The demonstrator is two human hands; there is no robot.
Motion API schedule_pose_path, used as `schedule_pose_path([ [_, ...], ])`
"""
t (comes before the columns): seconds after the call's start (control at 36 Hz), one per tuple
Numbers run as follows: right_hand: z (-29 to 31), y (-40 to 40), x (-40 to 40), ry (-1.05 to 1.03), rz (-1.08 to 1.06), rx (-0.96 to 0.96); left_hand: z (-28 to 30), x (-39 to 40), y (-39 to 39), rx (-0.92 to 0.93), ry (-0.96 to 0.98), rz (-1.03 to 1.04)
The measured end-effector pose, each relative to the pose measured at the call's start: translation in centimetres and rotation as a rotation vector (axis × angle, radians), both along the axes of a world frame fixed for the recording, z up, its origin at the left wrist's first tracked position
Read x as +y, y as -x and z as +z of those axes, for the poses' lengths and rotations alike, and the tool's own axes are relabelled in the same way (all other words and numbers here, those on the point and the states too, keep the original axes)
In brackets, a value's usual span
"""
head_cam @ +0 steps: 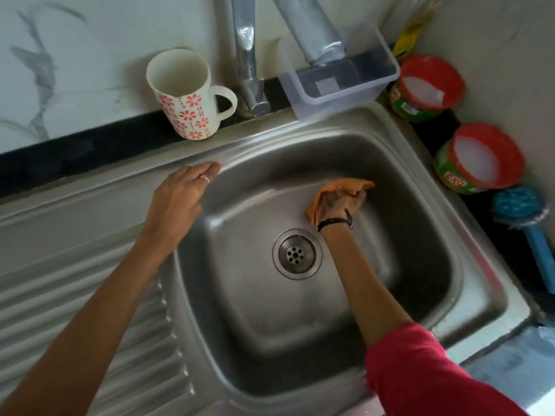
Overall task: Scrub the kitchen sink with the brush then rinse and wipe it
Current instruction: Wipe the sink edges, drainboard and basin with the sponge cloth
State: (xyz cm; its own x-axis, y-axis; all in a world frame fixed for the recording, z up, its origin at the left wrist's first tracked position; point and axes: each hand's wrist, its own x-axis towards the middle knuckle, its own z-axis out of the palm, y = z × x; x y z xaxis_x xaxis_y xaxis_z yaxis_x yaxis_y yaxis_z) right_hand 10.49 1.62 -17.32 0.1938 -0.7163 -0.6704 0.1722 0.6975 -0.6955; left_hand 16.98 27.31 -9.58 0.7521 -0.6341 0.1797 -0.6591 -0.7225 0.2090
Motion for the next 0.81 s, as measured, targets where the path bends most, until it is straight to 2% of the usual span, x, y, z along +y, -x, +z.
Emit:
schedule_pose_path([
  [0.03,-0.2,-0.6,-0.5,0.081,0.027,0.032,0.0,0.1,-0.1,0.017,0.013,0.006],
  [0.08,-1.1,-2.1,-1.2,0.299,0.217,0.167,-0.3,0.2,-0.4,0.037,0.035,-0.001],
  [0.14,-6.0,-3.9,-1.8,0.406,0.293,0.143,-0.5,0.1,-0.8,0.042,0.055,-0.021],
  [0.19,-10.5,-5.8,-2.2,0.702,0.524,0.229,-0.6,0.0,-1.1,0.046,0.078,-0.033],
  [0.25,-7.8,-7.2,-1.2,0.589,0.495,0.298,-0.7,-0.1,-1.4,0.056,0.103,-0.032],
  [0.28,-5.4,-7.0,0.3,0.493,0.528,0.259,-0.7,-0.1,-1.4,0.065,0.115,-0.031],
  [0.33,0.6,-5.1,3.7,0.458,0.599,0.184,-0.8,-0.1,-1.4,0.08,0.144,-0.027],
  [0.36,0.9,-5.0,5.4,0.444,0.604,0.196,-0.8,-0.2,-1.4,0.085,0.156,-0.023],
  [0.42,0.5,-5.5,6.7,0.424,0.669,0.06,-0.8,-0.2,-1.4,0.083,0.165,-0.015],
  [0.47,-1.0,-5.2,8.6,0.652,0.668,0.302,-0.8,-0.3,-1.3,0.088,0.166,-0.012],
  [0.5,-1.1,-4.9,9.1,0.901,0.766,0.415,-0.8,-0.4,-1.3,0.09,0.165,-0.006],
  [0.53,-0.9,-4.6,9.8,1.035,0.866,0.459,-0.7,-0.4,-1.3,0.089,0.161,0.0],
  [0.56,-1.3,-4.0,10.8,1.124,1.054,0.423,-0.7,-0.4,-1.3,0.083,0.154,0.007],
  [0.58,-2.2,-3.4,11.6,1.148,1.22,0.407,-0.7,-0.5,-1.3,0.079,0.146,0.012],
  [0.67,-3.3,-2.4,13.7,1.269,1.527,0.384,-0.8,-0.4,-1.4,0.084,0.134,0.002],
  [0.81,-3.1,-2.2,14.8,1.567,2.076,0.543,-0.8,-0.8,-1.3,0.056,0.133,0.004],
])
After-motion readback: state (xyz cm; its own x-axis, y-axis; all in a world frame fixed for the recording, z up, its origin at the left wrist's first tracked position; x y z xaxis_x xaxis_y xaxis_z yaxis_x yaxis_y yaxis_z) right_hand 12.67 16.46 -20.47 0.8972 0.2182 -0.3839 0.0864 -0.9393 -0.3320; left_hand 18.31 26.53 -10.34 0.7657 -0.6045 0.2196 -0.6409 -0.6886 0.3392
